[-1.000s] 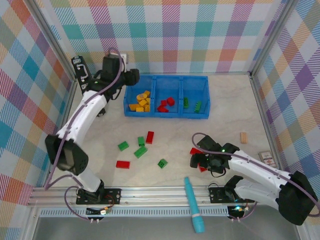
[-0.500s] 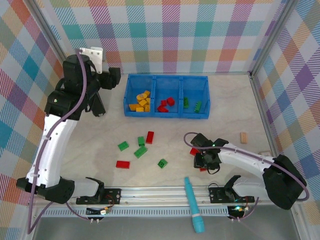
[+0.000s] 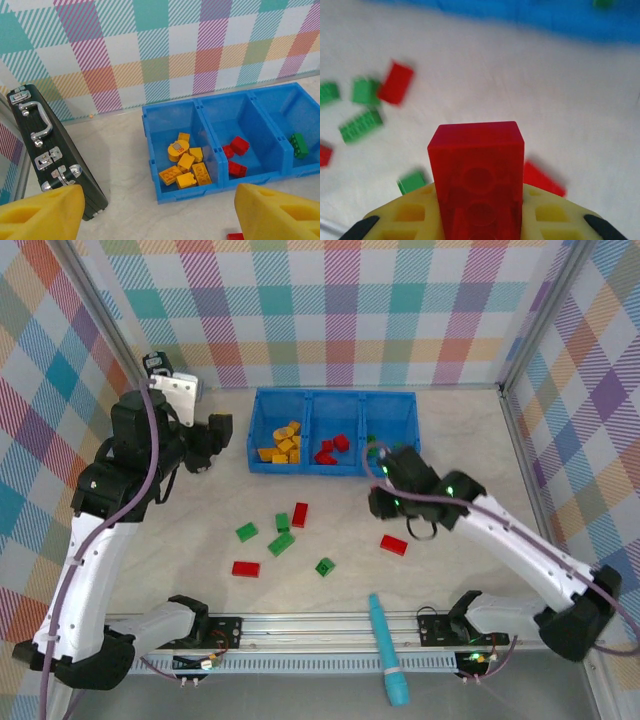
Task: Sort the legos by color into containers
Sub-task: Place the lego in the container.
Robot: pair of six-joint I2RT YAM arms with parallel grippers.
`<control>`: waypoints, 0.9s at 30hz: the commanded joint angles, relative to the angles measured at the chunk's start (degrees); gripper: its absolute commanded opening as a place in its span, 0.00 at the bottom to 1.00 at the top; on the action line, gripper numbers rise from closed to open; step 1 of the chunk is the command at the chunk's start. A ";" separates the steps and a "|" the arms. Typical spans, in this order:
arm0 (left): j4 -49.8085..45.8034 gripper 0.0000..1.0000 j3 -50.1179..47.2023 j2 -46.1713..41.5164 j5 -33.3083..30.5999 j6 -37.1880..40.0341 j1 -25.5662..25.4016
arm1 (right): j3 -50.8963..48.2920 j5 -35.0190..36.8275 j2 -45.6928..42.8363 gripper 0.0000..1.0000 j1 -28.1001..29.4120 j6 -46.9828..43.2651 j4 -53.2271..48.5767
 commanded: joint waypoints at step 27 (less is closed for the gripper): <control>4.29 0.93 -2.84 -4.78 1.32 0.43 -0.51 | 39.76 -0.24 57.57 0.53 -9.25 -35.83 20.95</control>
